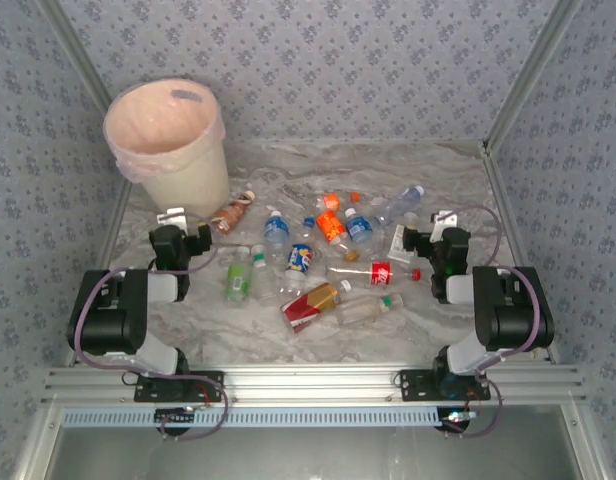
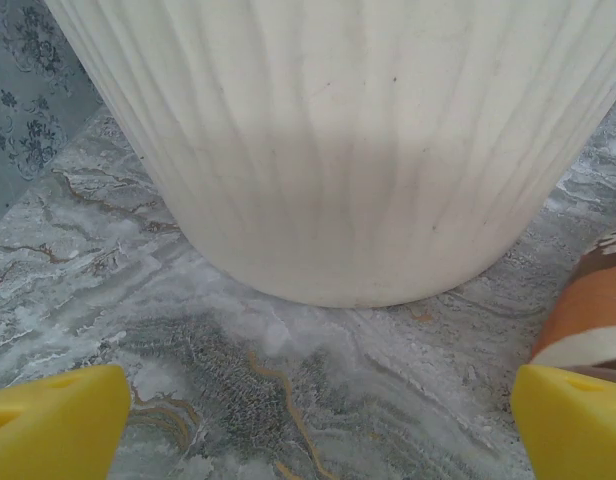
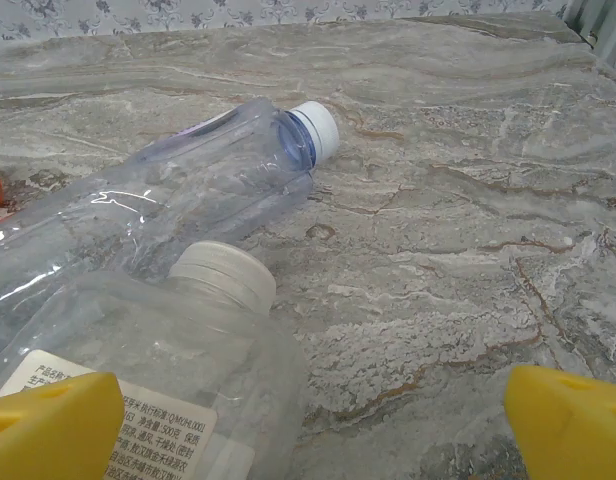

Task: Put the plastic bottles in the bin

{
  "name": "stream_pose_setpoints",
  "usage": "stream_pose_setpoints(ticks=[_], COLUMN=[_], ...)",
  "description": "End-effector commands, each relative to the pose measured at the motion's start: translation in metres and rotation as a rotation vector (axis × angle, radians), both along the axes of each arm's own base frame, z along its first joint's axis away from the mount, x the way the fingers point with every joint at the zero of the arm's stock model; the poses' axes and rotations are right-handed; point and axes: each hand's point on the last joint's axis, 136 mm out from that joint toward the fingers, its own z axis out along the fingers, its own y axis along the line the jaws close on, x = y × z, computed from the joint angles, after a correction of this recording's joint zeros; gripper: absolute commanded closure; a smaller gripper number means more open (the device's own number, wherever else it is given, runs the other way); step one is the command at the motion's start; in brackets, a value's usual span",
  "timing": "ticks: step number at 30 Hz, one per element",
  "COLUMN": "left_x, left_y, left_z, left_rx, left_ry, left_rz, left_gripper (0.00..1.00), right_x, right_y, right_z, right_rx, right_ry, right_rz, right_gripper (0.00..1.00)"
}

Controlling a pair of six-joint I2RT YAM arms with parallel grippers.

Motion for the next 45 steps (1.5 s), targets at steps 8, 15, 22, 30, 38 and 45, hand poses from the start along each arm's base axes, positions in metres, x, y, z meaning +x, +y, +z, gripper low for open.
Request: stream_pose_setpoints(ticks=[8, 15, 22, 30, 38, 45], left_x=[0.002, 0.002, 0.002, 0.003, -0.008, -0.022], left_y=[0.001, 0.000, 0.001, -0.004, -0.001, -0.001], left_z=[0.004, 0.003, 0.003, 0.008, 0.042, 0.062], left_rx=[0.002, 0.002, 0.003, 0.003, 0.002, -0.072], left_ry=[-0.020, -0.019, -0.019, -0.002, 0.023, 0.072], left_rz=[-0.009, -0.009, -0.009, -0.038, 0.025, 0.153], left_gripper=[0.02, 0.02, 0.02, 0.02, 0.02, 0.02], right_x=[0.003, 0.002, 0.003, 0.000, -0.006, -0.013], right_y=[-0.003, -0.004, -0.004, -0.002, -0.010, 0.005], right_z=[0.004, 0.003, 0.003, 0.010, 0.060, 0.061], right_rx=[-0.007, -0.002, 0.000, 0.017, 0.021, 0.313], right_ry=[-0.011, -0.008, -0.008, -0.030, -0.037, 0.169], right_rz=[-0.017, -0.015, -0.015, 0.003, -0.052, -0.131], right_gripper=[0.00, 0.00, 0.00, 0.00, 0.00, 0.00])
